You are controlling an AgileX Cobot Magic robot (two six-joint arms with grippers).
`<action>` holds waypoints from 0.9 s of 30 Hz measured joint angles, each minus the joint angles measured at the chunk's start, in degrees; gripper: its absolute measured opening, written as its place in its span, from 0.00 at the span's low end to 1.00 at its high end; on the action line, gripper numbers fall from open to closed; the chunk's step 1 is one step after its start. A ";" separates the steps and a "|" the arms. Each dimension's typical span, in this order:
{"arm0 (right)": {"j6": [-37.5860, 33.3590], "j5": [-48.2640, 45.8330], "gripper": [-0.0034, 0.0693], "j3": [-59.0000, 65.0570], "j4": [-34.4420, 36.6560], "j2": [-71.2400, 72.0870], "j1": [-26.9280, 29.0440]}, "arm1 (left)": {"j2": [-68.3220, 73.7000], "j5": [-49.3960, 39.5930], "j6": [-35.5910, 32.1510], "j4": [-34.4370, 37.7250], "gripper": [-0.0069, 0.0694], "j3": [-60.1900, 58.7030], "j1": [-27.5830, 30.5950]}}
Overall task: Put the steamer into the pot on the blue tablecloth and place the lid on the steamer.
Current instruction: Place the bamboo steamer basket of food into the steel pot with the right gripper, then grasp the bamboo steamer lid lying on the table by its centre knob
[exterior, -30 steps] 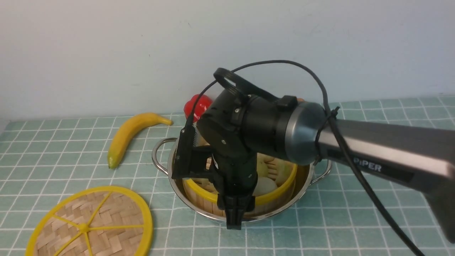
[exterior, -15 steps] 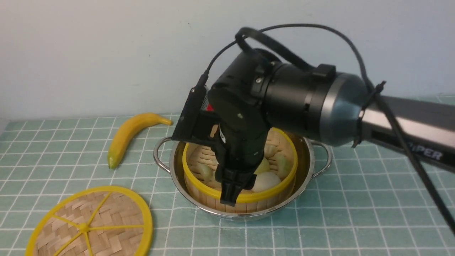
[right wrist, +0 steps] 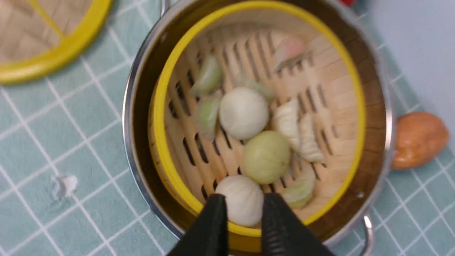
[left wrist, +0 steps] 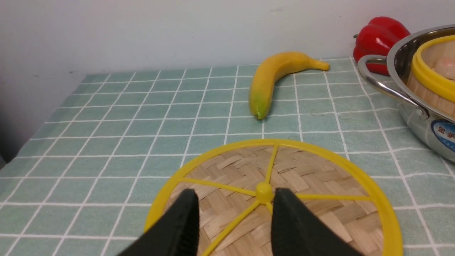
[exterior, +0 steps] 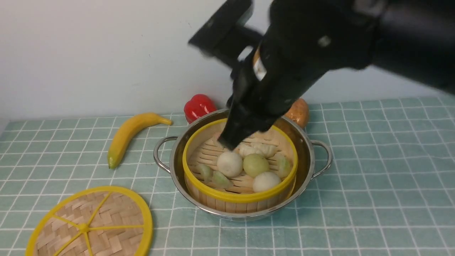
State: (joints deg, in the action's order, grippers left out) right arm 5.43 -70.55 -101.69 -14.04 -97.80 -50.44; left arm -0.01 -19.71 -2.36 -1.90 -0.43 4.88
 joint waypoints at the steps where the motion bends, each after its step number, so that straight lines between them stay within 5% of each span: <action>1: 4.26 0.04 0.08 0.00 -1.27 3.70 0.00 | 0.00 0.05 0.00 0.00 0.45 0.00 0.00; 12: 23.14 4.01 0.03 -0.06 -3.39 17.87 0.04 | 0.00 0.05 0.00 0.00 0.45 0.00 0.00; 21: 21.90 5.40 0.04 2.15 -3.55 19.50 0.04 | 0.00 0.05 0.00 0.00 0.45 0.00 0.00; 25: 20.21 8.38 0.05 12.55 -5.79 23.17 1.23 | 0.00 0.05 0.00 0.00 0.45 0.00 0.00; 27: 20.00 18.27 0.05 24.99 -5.84 28.67 5.14 | 0.00 0.05 0.00 0.00 0.45 0.00 0.00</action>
State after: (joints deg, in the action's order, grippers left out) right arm 25.43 -52.28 -76.70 -19.89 -69.13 -45.31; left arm -0.01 -19.67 -2.36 -1.90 -0.43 4.88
